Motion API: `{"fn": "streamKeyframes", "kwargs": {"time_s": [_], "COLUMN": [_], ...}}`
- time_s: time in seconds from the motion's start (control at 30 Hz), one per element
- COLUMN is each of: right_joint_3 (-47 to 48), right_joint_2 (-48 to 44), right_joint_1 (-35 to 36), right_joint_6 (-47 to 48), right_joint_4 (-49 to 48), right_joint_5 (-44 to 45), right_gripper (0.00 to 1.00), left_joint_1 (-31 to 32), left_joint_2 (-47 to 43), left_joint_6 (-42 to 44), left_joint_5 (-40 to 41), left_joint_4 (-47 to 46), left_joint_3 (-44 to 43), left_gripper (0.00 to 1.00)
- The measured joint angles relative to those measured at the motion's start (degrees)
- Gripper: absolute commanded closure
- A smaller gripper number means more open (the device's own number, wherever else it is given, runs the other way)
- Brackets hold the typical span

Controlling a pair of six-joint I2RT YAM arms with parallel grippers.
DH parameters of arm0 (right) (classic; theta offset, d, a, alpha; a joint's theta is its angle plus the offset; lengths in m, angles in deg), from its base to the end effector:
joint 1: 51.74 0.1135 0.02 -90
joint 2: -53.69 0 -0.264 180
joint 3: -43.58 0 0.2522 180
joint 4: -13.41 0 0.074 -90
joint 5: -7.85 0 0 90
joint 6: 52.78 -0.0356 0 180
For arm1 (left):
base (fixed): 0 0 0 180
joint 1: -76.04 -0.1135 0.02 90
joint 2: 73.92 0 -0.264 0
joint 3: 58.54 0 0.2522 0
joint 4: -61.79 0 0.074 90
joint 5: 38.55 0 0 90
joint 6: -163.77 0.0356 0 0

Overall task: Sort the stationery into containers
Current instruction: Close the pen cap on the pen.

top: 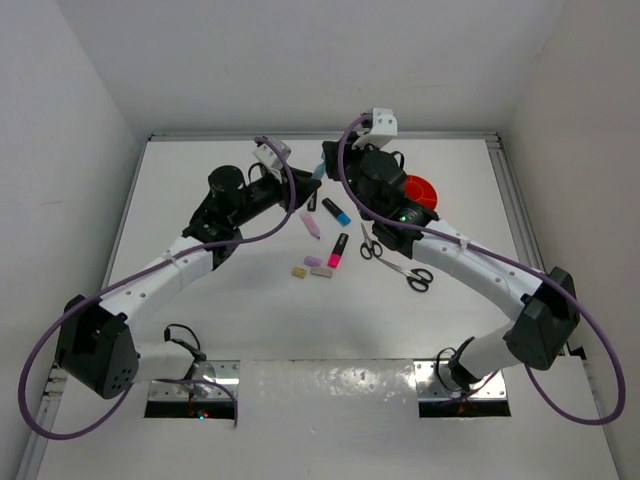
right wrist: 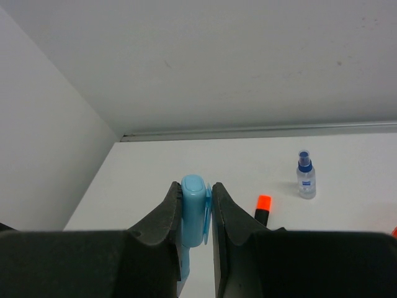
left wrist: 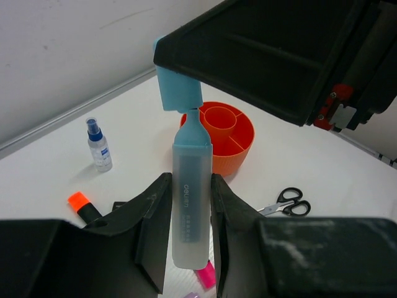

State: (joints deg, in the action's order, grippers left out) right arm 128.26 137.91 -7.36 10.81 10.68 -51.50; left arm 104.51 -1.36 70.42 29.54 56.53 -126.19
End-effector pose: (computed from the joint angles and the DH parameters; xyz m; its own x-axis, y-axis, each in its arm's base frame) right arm 0.2629 0.2319 0.3840 -0.0702 0.4667 -0.8816 -0.2308 0.8522 0.4695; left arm 0.2567 -0.1543 0.3444 -0.0397 -0.0402 -0.9984 0.7693 0.6364 -0.0562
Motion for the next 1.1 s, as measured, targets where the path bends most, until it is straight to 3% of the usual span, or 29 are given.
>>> {"fn": "streamKeyframes", "kwargs": {"time_s": [0.57, 1.1], "right_joint_3": [-1.77, -13.29], "right_joint_2": [0.0, -1.95], "right_joint_1": [0.17, 1.81], "right_joint_6": [-2.64, -3.17], "right_joint_4": [-1.01, -10.67], "right_joint_5": [-0.04, 3.67], "right_gripper": [1.0, 1.0], "left_joint_1": [0.28, 1.75], "left_joint_2": [2.01, 5.35], "left_joint_6": [-3.21, -4.68], "left_joint_5": [3.32, 3.45], "left_joint_4": [-3.5, -6.1], "left_joint_3": [0.02, 2.38], "left_gripper": [1.0, 1.0]}}
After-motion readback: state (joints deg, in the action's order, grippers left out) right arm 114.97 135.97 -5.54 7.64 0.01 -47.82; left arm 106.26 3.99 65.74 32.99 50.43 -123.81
